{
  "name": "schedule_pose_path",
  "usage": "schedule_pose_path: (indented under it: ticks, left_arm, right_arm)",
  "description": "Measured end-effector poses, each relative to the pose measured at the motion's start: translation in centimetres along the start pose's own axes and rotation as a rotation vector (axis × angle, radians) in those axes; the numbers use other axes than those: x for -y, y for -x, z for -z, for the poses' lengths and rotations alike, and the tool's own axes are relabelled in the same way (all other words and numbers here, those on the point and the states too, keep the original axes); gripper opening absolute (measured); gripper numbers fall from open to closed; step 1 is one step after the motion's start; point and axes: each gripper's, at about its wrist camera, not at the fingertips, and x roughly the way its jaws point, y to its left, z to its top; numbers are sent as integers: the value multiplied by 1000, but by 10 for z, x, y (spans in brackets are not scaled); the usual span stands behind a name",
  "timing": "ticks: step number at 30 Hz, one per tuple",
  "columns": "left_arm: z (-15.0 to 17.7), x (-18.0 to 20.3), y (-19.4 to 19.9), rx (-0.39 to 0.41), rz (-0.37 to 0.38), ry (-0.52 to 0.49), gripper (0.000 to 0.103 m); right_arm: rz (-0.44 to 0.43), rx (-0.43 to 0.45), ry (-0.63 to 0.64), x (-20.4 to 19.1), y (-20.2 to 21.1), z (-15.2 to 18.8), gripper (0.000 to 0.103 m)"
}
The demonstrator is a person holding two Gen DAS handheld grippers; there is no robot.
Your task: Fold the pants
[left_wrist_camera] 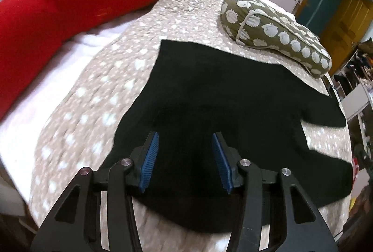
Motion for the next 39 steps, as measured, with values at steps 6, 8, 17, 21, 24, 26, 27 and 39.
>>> schedule_pose_path:
  ticks: [6,8,17,21,24,26,27,39]
  left_arm:
    - [-38,9,-48,-58,-29,-32,47]
    - [-48,11,-57,-60,-32,-43,47]
    - [-74,7,-86,-45,-41,-58,52]
    - [-75,-1,-85,-21,2,-37,52]
    - [-72,2,-84,1,-7,-59,52]
    - [-70,5,-85,12,-14,-74,53]
    - [-69,5,-85,15,-16,-79,53]
    - [-68,-46,-7,139,-151,65,53]
  right_arm:
    - [-186,-92,263,-89,-87,-43,47]
    - [-223,-115,295,-110,-115,-54,47]
    - [-116,-261,442,-171,-235,-69,47]
    - [-143,-212,460,-173,-231,-83,48]
    - [-228,-205,524,-185,-233,-92,49]
    - [-285,-276,573,-195,-246,-90,49]
    - [-286,-296,607,-199,-255,-88,49]
    - [-365,-118,663,-203,-153,-70,5]
